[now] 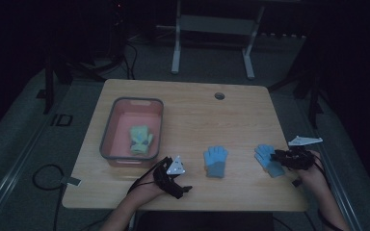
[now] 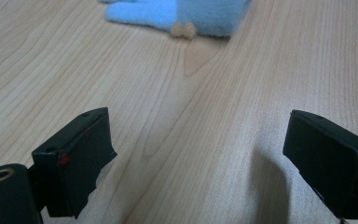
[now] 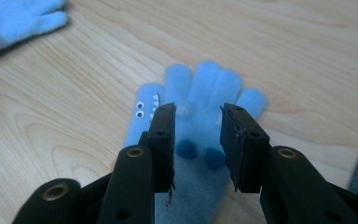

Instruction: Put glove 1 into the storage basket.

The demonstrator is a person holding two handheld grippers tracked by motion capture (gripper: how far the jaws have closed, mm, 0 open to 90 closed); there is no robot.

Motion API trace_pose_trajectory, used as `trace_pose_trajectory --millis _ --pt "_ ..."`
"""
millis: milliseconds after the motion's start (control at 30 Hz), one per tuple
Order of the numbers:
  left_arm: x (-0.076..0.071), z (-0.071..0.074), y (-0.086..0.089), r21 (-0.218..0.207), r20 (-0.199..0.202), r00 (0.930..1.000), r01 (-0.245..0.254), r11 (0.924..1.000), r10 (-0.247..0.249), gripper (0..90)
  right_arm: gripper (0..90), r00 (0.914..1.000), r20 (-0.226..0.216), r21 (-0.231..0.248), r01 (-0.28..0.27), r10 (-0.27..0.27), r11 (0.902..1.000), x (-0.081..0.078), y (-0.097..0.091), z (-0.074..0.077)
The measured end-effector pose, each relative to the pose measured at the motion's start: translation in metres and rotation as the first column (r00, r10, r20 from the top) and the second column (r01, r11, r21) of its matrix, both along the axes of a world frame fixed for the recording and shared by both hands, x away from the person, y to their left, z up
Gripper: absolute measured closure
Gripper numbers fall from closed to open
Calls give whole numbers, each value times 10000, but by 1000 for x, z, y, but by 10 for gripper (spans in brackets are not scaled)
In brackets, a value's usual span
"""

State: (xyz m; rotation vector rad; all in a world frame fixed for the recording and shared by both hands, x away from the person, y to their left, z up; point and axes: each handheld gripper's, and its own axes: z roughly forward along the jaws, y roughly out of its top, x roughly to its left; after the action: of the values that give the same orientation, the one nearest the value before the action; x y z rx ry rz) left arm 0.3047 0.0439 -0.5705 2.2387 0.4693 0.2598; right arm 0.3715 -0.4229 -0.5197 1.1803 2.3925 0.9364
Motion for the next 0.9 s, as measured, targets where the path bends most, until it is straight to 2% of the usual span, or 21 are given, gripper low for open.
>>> trace_pose_trajectory --millis 100,167,233,300,367,500,600,633,733,767,833,900 --pt "0 0 0 -34 6 10000 1 10000 -1 84 664 9996 -251 45 -110 112 9999 1 1 -9" --pt "0 0 0 -19 7 10000 -5 10000 5 84 664 9986 -507 -137 -175 168 9998 3 1 -15" --pt "0 0 0 -16 12 10000 1 10000 -1 84 684 9991 -360 -333 -217 205 9992 3 2 -19" --pt "0 -1 0 5 49 10000 8 10000 -8 84 741 9995 -272 -543 -192 178 9983 1 5 -19" --pt "0 -1 0 3 46 10000 6 10000 -6 84 816 9993 -364 -496 -19 1 9988 0 8 -19" --pt "-1 0 0 -16 60 10000 25 10000 -25 84 858 9979 -430 -697 462 -493 9965 -2 15 -15" --pt "0 -1 0 -6 42 10000 7 10000 -7 84 861 9967 -384 -241 702 -711 9972 -9 22 -5" --pt "0 -1 0 -27 35 10000 5 10000 -5 84 862 9953 -317 41 918 -916 9958 -12 25 0" --pt "0 -1 0 -45 65 10000 11 10000 -11 84 862 9923 85 513 1233 -1239 9910 -25 39 18" --pt "0 -1 0 -22 59 10000 3 10000 -3 84 862 9927 235 609 1166 -1182 9913 -30 44 24" --pt "0 -1 -1 6 56 10000 4 10000 -4 84 862 9863 490 963 1520 -1572 9837 -37 53 35" --pt "-1 -1 -1 0 67 10000 7 10000 -7 84 862 9841 502 1063 1646 -1706 9806 -40 57 39"
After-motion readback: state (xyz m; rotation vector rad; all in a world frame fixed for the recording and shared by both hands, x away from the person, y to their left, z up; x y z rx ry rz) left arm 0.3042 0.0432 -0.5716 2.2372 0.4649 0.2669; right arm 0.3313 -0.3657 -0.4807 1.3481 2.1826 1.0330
